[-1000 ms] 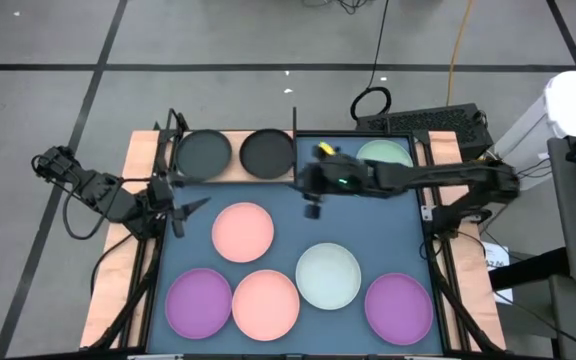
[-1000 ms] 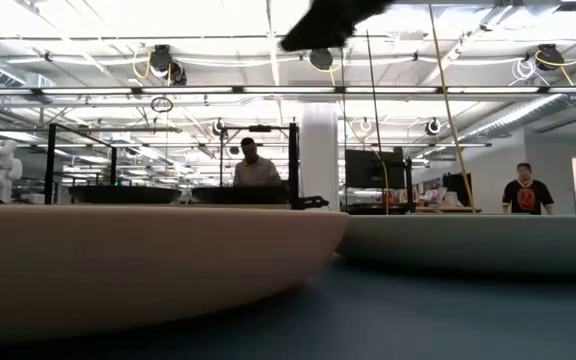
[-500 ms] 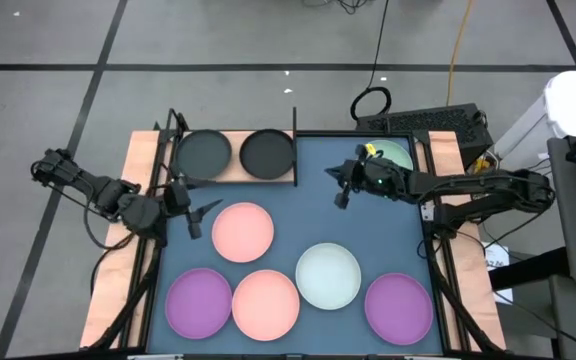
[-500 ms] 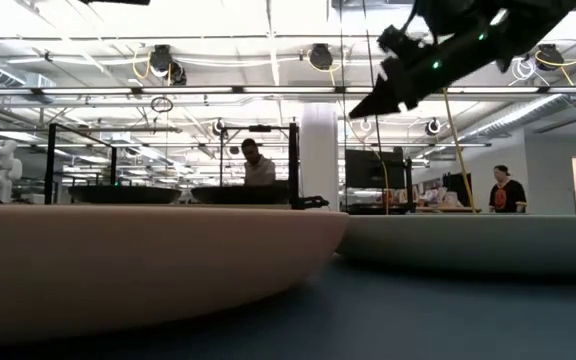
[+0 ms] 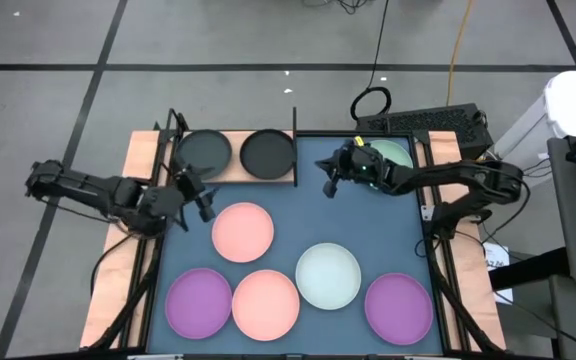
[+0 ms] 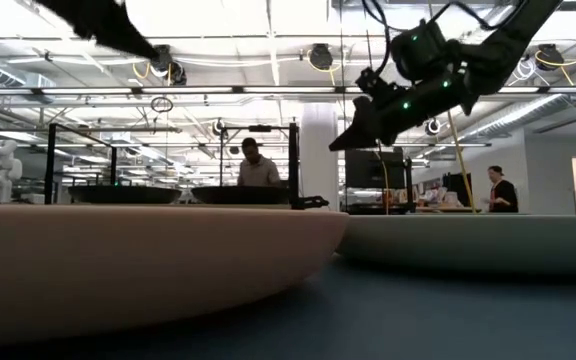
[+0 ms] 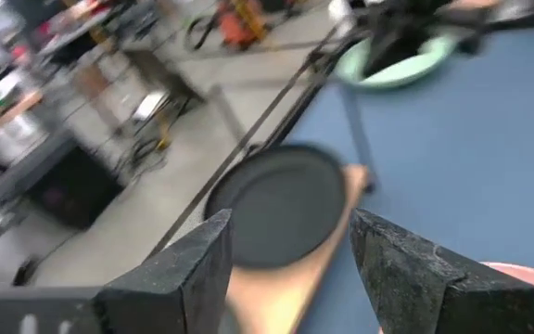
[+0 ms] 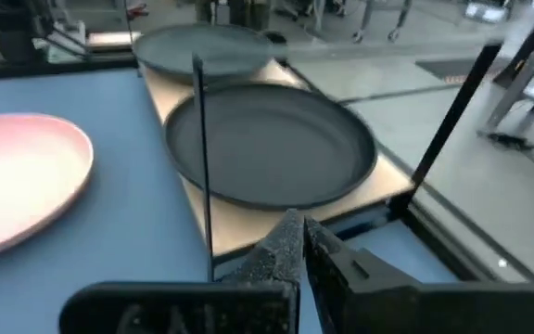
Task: Place and stack plates onto a shelf
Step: Put the black plate on the shelf
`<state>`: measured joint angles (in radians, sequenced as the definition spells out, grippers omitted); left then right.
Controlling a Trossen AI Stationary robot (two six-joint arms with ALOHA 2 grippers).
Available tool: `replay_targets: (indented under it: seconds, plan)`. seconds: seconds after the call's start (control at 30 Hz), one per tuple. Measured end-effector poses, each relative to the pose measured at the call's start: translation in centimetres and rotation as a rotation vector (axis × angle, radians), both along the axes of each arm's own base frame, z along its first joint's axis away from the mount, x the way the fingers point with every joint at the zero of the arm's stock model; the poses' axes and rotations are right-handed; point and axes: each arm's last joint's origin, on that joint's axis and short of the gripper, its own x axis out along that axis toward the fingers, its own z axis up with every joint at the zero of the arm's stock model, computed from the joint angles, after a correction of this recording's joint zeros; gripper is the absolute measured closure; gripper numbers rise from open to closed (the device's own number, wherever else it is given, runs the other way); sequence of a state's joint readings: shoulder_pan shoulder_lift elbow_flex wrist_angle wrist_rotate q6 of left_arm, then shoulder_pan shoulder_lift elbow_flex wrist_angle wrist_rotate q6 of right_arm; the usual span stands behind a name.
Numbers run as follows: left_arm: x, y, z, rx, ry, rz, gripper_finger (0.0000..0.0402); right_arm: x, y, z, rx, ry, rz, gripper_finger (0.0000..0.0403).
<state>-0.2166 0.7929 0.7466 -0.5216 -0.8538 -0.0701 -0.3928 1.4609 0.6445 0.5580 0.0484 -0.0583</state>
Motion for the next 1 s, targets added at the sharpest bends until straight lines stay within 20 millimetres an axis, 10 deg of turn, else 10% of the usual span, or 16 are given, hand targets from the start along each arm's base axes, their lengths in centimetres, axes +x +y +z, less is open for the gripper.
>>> replay_targets:
  seconds: [0.43,1.0]
  plan:
    - [1.3,4.6,-2.6,-0.144,0.048,0.24,0.029,1.2,-2.6,-3.0,0.029,-0.034,-0.049,0.0403]
    - [3.1,6.9,-5.2,-0.232,0.136,0.371,0.0295,4.0,-4.1,-5.1,0.077,0.001,-0.045,0.0403]
